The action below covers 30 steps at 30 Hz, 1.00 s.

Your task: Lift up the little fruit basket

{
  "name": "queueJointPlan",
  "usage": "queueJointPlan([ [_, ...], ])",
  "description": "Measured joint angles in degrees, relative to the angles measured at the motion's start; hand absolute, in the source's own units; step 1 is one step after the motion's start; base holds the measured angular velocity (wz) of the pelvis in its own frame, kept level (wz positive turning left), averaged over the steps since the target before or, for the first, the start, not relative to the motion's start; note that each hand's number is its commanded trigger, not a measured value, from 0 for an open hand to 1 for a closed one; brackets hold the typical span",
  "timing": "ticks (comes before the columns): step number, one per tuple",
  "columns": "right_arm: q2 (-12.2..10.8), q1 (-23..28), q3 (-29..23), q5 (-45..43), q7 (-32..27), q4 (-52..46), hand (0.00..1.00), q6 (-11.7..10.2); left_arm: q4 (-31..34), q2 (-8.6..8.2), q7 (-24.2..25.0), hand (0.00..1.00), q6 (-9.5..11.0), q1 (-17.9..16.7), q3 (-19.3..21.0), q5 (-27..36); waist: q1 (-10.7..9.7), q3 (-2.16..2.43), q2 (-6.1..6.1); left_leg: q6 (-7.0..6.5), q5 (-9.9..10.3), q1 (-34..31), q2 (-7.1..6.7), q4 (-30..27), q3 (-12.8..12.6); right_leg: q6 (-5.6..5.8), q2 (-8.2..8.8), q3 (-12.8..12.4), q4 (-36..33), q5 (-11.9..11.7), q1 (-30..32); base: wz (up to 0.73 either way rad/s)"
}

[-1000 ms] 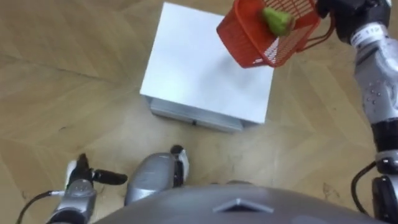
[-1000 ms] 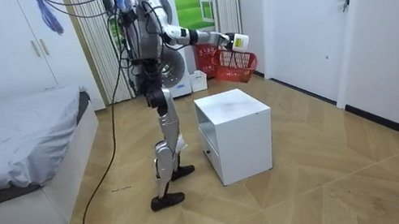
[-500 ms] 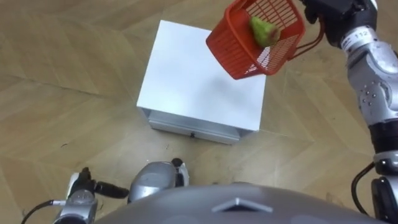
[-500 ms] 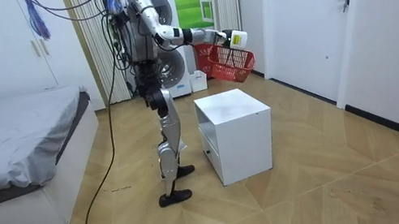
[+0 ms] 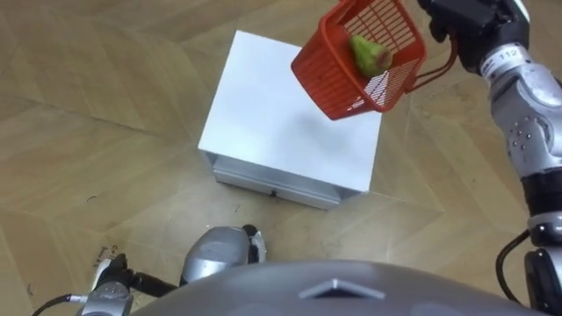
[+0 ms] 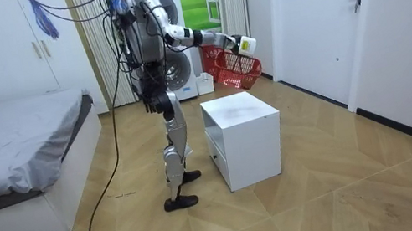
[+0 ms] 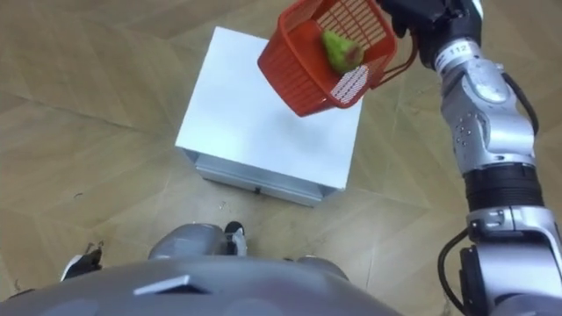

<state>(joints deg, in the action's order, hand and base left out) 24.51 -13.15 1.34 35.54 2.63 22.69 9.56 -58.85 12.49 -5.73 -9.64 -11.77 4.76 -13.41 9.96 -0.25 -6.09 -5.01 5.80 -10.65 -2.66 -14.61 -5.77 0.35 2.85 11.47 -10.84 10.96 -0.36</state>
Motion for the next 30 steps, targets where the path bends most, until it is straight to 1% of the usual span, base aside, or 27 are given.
queueJointPlan([
  [4,0.0,-2.3,0.8,0.2,-0.2,6.8,1.00,0.0,-0.2,0.21,0.2,0.00,0.0,0.3,0.0,-0.1,1.3,-0.03,0.11,-0.03,0.0,-1.2,0.04,0.0,-0.2,0.00,0.01,0.0,-0.2,0.0,1.3,-0.02],
  [7,0.0,-2.7,3.0,0.1,-0.7,9.1,1.00,0.0,-0.3,0.47,0.3,0.00,0.2,0.3,-0.5,0.0,1.5,-0.06,0.15,-0.09,-0.1,-2.7,0.04,-0.1,-0.1,0.00,0.02,0.3,-0.4,0.0,2.7,0.02],
  [10,-0.1,-3.4,4.4,0.4,-0.8,12.3,1.00,-0.2,-0.6,0.59,0.3,0.00,0.8,0.3,-0.6,0.4,1.6,-0.19,0.33,-0.23,-0.4,-4.3,0.00,-0.2,0.1,0.00,0.24,1.9,-0.9,0.0,4.5,0.03],
  [11,-0.1,-4.0,4.5,0.4,-0.9,13.7,1.00,-0.2,-0.7,0.77,0.3,0.00,1.0,0.3,-1.2,0.4,1.5,-0.35,0.49,-0.34,-0.5,-5.1,-0.01,-0.3,0.1,0.00,0.37,2.9,-1.0,0.0,5.1,0.06],
  [13,-0.1,-5.0,4.8,0.4,-0.9,15.3,1.00,-0.2,-0.7,1.00,0.2,0.00,1.4,0.3,-1.9,0.3,1.5,-0.44,0.61,-0.42,-0.6,-6.3,-0.06,-0.3,0.1,0.00,0.45,3.3,-1.0,0.0,5.9,0.06],
  [15,-0.1,-5.3,4.8,0.4,-1.3,15.4,1.00,-0.2,-0.9,1.16,0.3,0.00,1.6,0.3,-2.6,0.3,1.4,-0.63,0.90,-0.46,-0.6,-7.3,-0.13,-0.6,0.5,0.00,0.53,4.2,-1.0,0.0,6.5,0.13],
  [16,-0.1,-5.5,4.8,0.4,-1.5,15.7,1.00,-0.3,-0.9,1.19,0.3,0.00,1.8,0.3,-2.9,0.2,1.4,-0.71,1.02,-0.47,-0.6,-7.9,-0.21,-0.7,0.8,0.01,0.59,5.1,-1.0,0.0,6.9,0.16],
  [17,-0.2,-5.9,4.8,0.4,-1.8,16.3,1.00,-0.4,-0.9,1.22,0.5,0.00,1.8,0.3,-2.9,0.2,1.5,-0.73,1.05,-0.47,-0.6,-8.4,-0.24,-0.8,1.1,0.01,0.63,6.1,-1.1,0.0,7.3,0.14],
  [18,-0.3,-6.0,4.8,0.4,-2.0,16.8,1.00,-0.7,-0.9,1.23,0.5,0.00,1.8,0.3,-3.0,0.2,1.5,-0.76,1.09,-0.47,-0.6,-8.6,-0.25,-0.9,1.2,0.01,0.64,6.4,-1.0,0.0,7.5,0.11],
  [20,-1.0,-6.1,4.8,0.3,-2.9,19.2,1.00,-2.1,-0.9,1.31,1.2,0.00,1.8,0.3,-3.0,0.3,1.5,-0.91,1.25,-0.46,-0.6,-8.8,-0.38,-0.8,1.6,0.01,0.68,7.4,-0.9,0.0,7.4,0.11],
  [21,-1.2,-6.1,4.8,0.3,-3.1,19.5,1.00,-2.2,-1.0,1.36,1.3,0.00,1.7,0.3,-3.0,0.3,1.5,-0.93,1.28,-0.45,-0.6,-8.8,-0.39,-0.8,1.7,0.01,0.68,7.6,-0.9,0.0,7.4,0.08],
  [22,-1.8,-6.1,4.8,0.2,-3.1,19.9,1.00,-3.0,-1.6,1.41,1.4,0.00,1.7,0.2,-3.0,0.3,1.5,-0.95,1.31,-0.44,-0.6,-8.9,-0.40,-0.8,1.8,0.02,0.67,7.8,-0.9,0.0,7.5,0.00],
  [23,-2.5,-6.2,4.8,-0.4,-3.2,19.9,1.00,-4.3,-2.1,1.44,1.4,0.00,1.9,0.3,-3.0,0.3,1.4,-1.00,1.38,-0.39,-0.6,-9.1,-0.36,-0.8,1.9,0.02,0.64,8.0,-1.0,0.0,7.7,0.00],
  [25,-2.7,-6.2,4.7,-1.4,-3.2,20.6,1.00,-6.0,-2.1,1.42,1.4,0.00,2.6,0.4,-3.2,0.3,1.4,-1.00,1.38,-0.37,-0.6,-10.1,-0.29,-1.2,2.1,0.01,0.67,9.2,-1.2,0.0,8.5,0.00],
  [26,-2.7,-6.3,4.7,-1.7,-3.2,21.4,1.00,-6.9,-2.1,1.39,1.4,0.00,2.8,0.4,-3.3,0.3,1.4,-0.99,1.41,-0.38,-0.6,-10.6,-0.25,-1.4,2.1,0.01,0.69,9.2,-1.5,0.0,9.0,0.00],
  [29,-2.8,-6.5,4.6,-2.2,-3.3,22.7,1.00,-8.7,-2.2,1.61,1.3,0.00,3.0,0.4,-4.1,0.2,1.3,-1.12,1.61,-0.40,-0.6,-11.0,-0.35,-2.0,2.9,0.01,0.65,9.3,-2.0,0.0,9.4,0.07],
  [30,-2.9,-6.6,4.7,-2.2,-3.3,23.2,1.00,-8.9,-2.2,1.61,1.3,0.00,3.0,0.4,-4.4,0.2,1.3,-1.16,1.72,-0.41,-0.6,-11.1,-0.41,-2.1,3.2,0.02,0.64,9.4,-2.1,0.0,9.5,0.12],
])
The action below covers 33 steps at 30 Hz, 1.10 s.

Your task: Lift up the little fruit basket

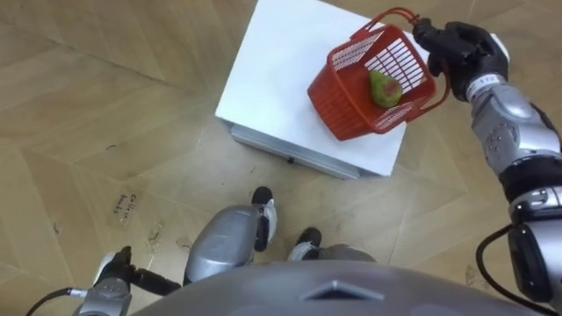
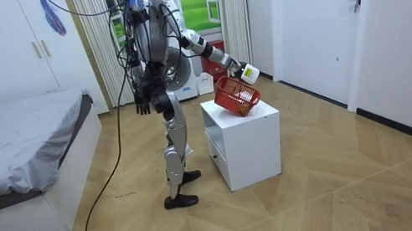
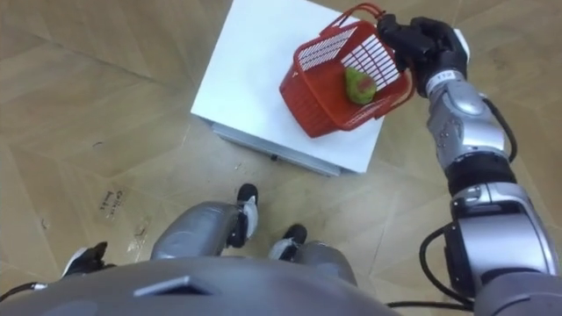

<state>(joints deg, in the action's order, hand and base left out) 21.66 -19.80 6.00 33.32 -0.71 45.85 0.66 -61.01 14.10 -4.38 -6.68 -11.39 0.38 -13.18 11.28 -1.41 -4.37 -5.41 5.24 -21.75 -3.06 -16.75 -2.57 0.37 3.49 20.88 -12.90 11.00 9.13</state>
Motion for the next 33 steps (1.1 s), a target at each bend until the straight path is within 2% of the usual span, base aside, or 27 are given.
queueJointPlan([
  [2,-0.1,-0.1,0.0,-0.3,-0.1,1.0,1.00,-0.8,0.0,0.01,0.1,0.00,0.0,0.2,-1.5,0.0,-0.2,-0.10,0.74,-0.02,0.0,-0.7,-0.32,-0.8,1.2,0.03,-0.06,0.7,-0.1,0.1,0.0,0.22],
  [5,-0.5,0.0,0.1,-0.4,-0.2,1.8,1.00,-1.9,-0.3,-0.02,0.1,0.00,0.0,0.2,-2.2,0.0,0.1,-0.12,1.40,-0.04,0.0,-1.1,-0.38,-1.1,1.5,0.00,-0.05,0.8,-0.4,0.1,0.2,0.07],
  [11,-1.4,0.3,-0.5,-1.1,0.1,2.0,1.00,-2.5,-0.6,-0.28,0.0,0.00,-0.1,0.3,-2.3,0.1,0.1,0.55,3.05,-0.03,0.1,-3.1,-0.37,-2.7,1.5,-0.27,0.54,0.6,-3.6,1.3,3.0,0.00],
  [16,-3.1,0.4,-0.3,-1.2,0.3,2.4,1.00,-2.6,-0.9,-0.18,-0.1,0.00,0.0,0.3,-2.4,0.1,0.2,0.73,3.31,-0.05,-0.4,-3.9,-0.70,-3.0,1.8,-0.41,1.51,0.7,-5.8,2.9,4.3,0.06],
  [17,-3.7,0.3,-0.2,-1.1,0.4,2.7,0.72,-2.8,-0.9,-0.18,-0.1,0.00,0.0,0.3,-2.5,0.1,0.3,0.85,3.28,-0.02,-0.6,-4.0,-0.71,-3.1,1.8,-0.54,1.56,0.7,-5.9,3.0,4.6,0.05],
  [19,-4.1,0.3,0.4,-1.2,0.9,2.8,0.36,-3.2,-1.0,-0.20,-0.1,0.00,0.2,0.3,-2.7,0.3,0.3,0.90,3.27,-0.28,-0.9,-4.4,-0.71,-3.2,1.9,-0.51,1.66,1.3,-5.9,2.9,4.8,0.05],
  [20,-4.3,0.3,0.7,-1.1,1.1,2.8,0.00,-3.2,-1.0,-0.19,-0.1,0.00,0.4,0.3,-2.9,0.6,0.3,0.86,3.35,-0.28,-0.9,-4.6,-0.69,-3.3,2.0,-0.54,1.65,1.6,-5.9,2.9,4.9,0.06],
  [24,-4.8,0.1,2.4,-1.1,3.6,4.8,0.00,-3.8,-1.2,-0.20,-0.1,0.00,0.9,0.3,-2.9,1.2,0.3,0.74,3.53,-0.28,-0.9,-4.6,-0.72,-3.4,1.9,-0.59,1.76,1.7,-6.1,2.9,4.9,0.01],
  [26,-5.9,0.0,2.0,-1.1,4.9,5.4,0.00,-4.3,-1.4,-0.18,-0.4,0.00,0.8,0.1,-3.5,1.4,0.1,0.63,3.71,-0.25,-0.9,-4.6,-0.73,-3.4,1.9,-0.63,1.81,1.7,-6.2,3.0,4.9,0.00],
  [33,-6.8,-0.3,1.0,2.5,6.3,8.2,0.00,-3.6,-1.2,-0.24,-0.5,0.00,0.9,-0.4,-5.1,1.4,0.0,0.25,4.26,-0.28,-0.9,-5.0,-0.92,-2.9,1.4,-0.72,2.46,1.7,-7.2,3.6,6.0,-0.03],
])
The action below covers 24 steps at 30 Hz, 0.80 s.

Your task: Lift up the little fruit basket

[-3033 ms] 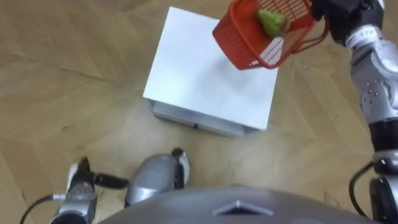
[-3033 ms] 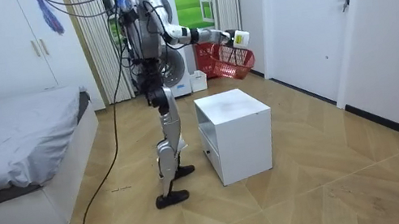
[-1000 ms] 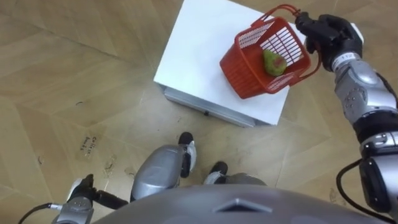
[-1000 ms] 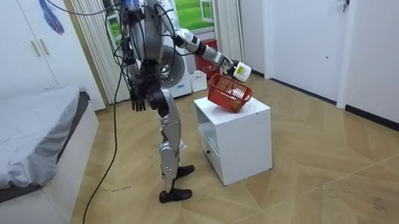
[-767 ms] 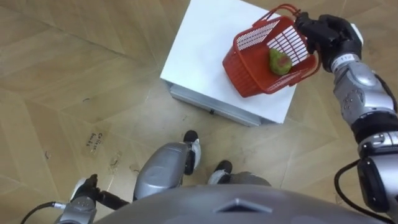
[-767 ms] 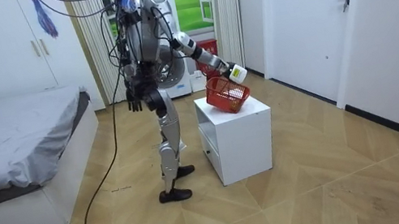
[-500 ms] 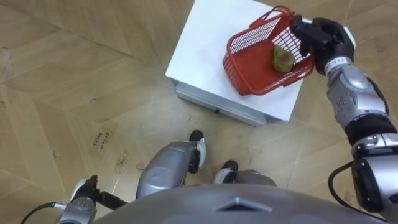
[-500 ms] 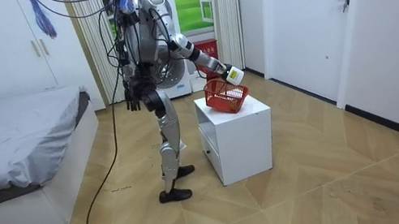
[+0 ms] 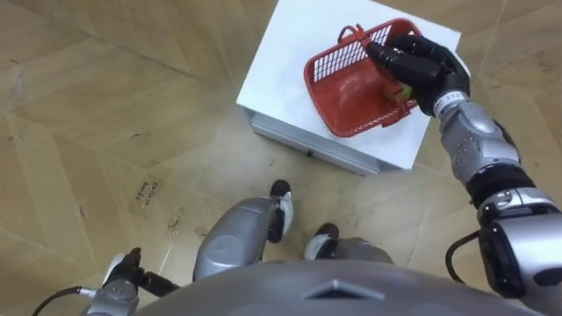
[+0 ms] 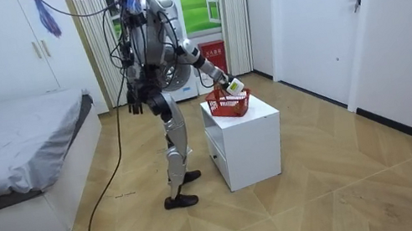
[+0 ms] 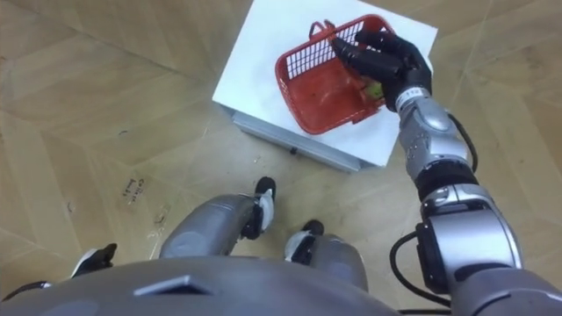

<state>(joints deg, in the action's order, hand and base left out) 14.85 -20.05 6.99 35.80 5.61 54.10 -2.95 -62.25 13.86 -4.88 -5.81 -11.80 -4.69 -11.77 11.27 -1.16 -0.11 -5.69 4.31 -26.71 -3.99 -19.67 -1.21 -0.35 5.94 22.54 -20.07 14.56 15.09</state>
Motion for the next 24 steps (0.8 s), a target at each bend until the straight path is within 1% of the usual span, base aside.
queueJointPlan([
  [4,-0.3,-0.2,-0.4,0.4,1.9,0.1,0.00,0.0,0.1,-0.11,0.0,0.00,0.1,0.0,0.0,0.0,0.0,0.03,-0.11,0.05,0.0,-0.1,-0.31,0.5,-0.3,0.06,0.43,-0.4,-0.9,0.8,0.8,0.02],
  [7,-0.3,-0.1,-0.4,0.4,3.2,0.3,0.00,0.0,-0.1,-0.12,0.0,0.00,0.2,0.0,0.0,0.7,0.0,0.11,-0.36,0.10,0.0,0.0,-0.40,1.0,-0.2,0.05,0.36,-0.3,-0.7,0.8,0.4,0.02],
  [8,-0.4,0.0,-0.4,0.6,3.4,0.3,0.00,0.0,-0.3,-0.13,0.0,0.00,0.4,0.0,0.0,1.0,0.0,0.06,-0.44,0.11,0.0,0.1,-0.41,1.1,-0.2,0.07,0.04,-0.3,-0.6,0.8,0.1,0.00],
  [13,-0.4,0.5,-0.4,2.3,5.1,1.3,0.00,0.0,-1.1,-0.13,0.1,0.00,1.2,0.0,0.0,1.0,-0.1,-0.25,-1.02,0.22,0.1,0.4,-0.46,1.2,0.0,0.07,-0.04,-0.3,-0.6,0.8,-0.2,0.00],
  [17,-0.4,1.0,-0.4,2.6,5.5,1.4,0.00,0.0,-2.4,-0.14,0.6,0.00,1.6,0.0,0.0,1.0,-0.2,-0.22,-1.15,0.22,0.1,0.3,-0.51,0.9,0.3,0.08,-0.06,-0.1,-0.5,0.8,-0.2,0.00],
  [24,-0.4,1.5,-0.4,2.6,6.1,1.4,0.00,0.0,-2.5,-0.11,0.6,0.00,1.7,0.0,-0.1,1.0,-0.2,-0.19,-1.17,0.20,0.1,0.3,-0.53,0.8,0.5,0.26,-0.04,-0.3,0.5,0.7,-0.3,0.01],
])
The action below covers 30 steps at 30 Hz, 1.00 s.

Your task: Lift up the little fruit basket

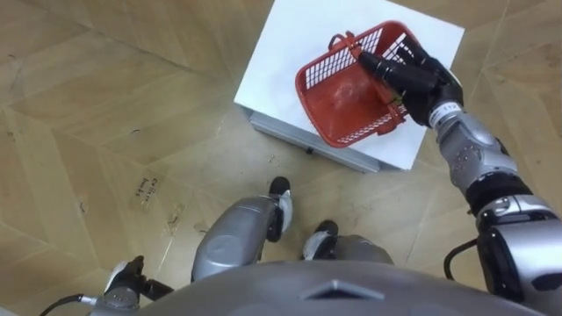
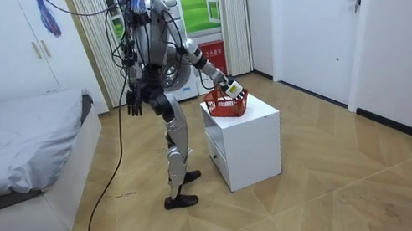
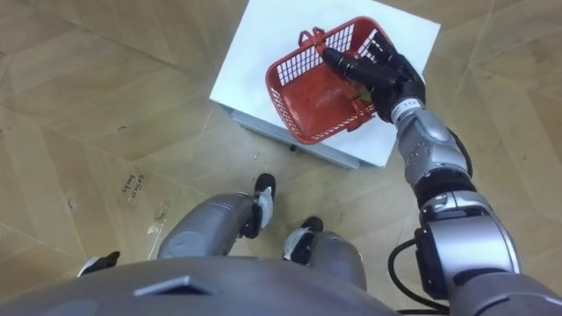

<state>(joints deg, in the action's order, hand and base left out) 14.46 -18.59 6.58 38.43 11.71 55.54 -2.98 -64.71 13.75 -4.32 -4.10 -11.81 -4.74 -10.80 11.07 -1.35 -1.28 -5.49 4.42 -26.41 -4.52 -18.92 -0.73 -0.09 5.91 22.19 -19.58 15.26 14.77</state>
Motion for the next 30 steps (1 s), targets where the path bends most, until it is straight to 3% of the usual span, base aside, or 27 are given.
queueJointPlan([
  [12,0.1,1.4,-0.1,-3.3,-2.4,-6.0,0.00,1.3,0.2,-0.07,0.0,0.00,0.9,0.0,0.2,0.6,-1.5,0.24,-1.01,0.02,0.0,1.9,0.08,1.3,-1.1,0.06,0.21,-0.9,0.2,-0.1,-1.1,-0.04],
  [18,0.7,6.6,-1.2,-11.6,-5.6,-20.2,0.00,1.7,0.0,-0.06,0.3,0.00,2.2,0.2,2.5,1.2,-3.3,0.33,-1.48,-0.10,0.2,3.9,0.38,2.2,-3.3,0.17,0.39,-3.2,-0.2,-0.2,-1.9,-0.19],
  [23,3.2,9.1,-1.6,-14.1,-6.8,-28.3,0.00,1.6,-0.3,-0.19,-0.2,0.00,3.3,0.2,3.5,1.1,-5.4,0.72,-2.59,-0.07,0.4,7.5,0.60,3.3,-4.6,0.32,-0.08,-4.8,0.2,-0.3,-4.7,-0.14],
  [30,3.2,15.6,-6.1,-13.9,-7.5,-38.3,0.00,1.2,-0.4,-0.57,-0.3,0.00,3.3,0.1,7.0,1.1,-6.6,0.97,-2.86,0.43,1.0,10.7,1.67,3.7,-5.4,0.16,-1.54,-6.2,5.1,-2.0,-8.7,-0.10],
])
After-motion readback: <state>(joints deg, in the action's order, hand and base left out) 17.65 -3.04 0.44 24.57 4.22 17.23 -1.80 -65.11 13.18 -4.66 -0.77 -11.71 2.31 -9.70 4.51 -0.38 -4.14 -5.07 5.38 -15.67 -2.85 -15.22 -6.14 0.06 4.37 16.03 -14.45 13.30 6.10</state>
